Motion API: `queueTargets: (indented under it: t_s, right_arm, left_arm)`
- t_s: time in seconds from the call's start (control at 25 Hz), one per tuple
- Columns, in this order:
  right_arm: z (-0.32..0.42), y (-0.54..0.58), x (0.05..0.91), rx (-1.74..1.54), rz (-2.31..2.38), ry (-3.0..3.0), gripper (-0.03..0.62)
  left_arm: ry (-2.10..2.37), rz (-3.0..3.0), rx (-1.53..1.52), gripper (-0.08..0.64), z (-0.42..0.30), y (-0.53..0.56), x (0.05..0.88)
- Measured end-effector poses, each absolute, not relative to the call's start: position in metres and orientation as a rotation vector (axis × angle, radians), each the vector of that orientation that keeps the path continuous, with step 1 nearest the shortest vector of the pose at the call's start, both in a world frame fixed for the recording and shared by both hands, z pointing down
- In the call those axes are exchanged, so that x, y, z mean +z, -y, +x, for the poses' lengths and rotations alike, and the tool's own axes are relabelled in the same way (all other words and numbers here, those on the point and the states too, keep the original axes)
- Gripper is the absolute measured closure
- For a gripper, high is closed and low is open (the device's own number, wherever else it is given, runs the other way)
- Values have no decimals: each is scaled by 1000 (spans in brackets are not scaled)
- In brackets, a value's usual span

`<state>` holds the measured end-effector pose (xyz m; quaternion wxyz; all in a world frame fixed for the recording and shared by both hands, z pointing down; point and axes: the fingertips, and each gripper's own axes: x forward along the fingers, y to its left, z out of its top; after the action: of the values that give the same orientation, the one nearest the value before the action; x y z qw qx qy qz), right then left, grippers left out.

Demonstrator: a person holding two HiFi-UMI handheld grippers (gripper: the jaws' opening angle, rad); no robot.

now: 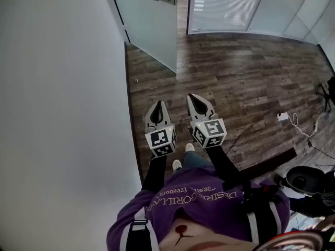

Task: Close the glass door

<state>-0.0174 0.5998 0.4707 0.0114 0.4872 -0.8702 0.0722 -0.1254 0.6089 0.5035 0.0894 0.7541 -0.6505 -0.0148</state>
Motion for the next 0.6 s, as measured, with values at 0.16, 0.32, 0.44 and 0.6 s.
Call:
queueTargets:
  t_s: [0.16, 0.32, 0.44, 0.6]
  right_arm:
    - [-22, -571, 469, 203, 1465, 2742, 603]
    - [-16, -534, 460, 159, 1427, 2751, 603]
    - [-11, -510, 456, 163, 1395, 2766, 603]
    - [0, -488, 460, 180, 1367, 2778, 603]
  left_arm:
    - [1971, 2206, -82, 560, -128, -581, 499]
    - [1997, 2195, -89, 560, -119, -546, 491]
    - [2010, 2178, -100, 560, -110, -522, 486]
    - [2030, 2166, -93, 560, -99, -501, 487]
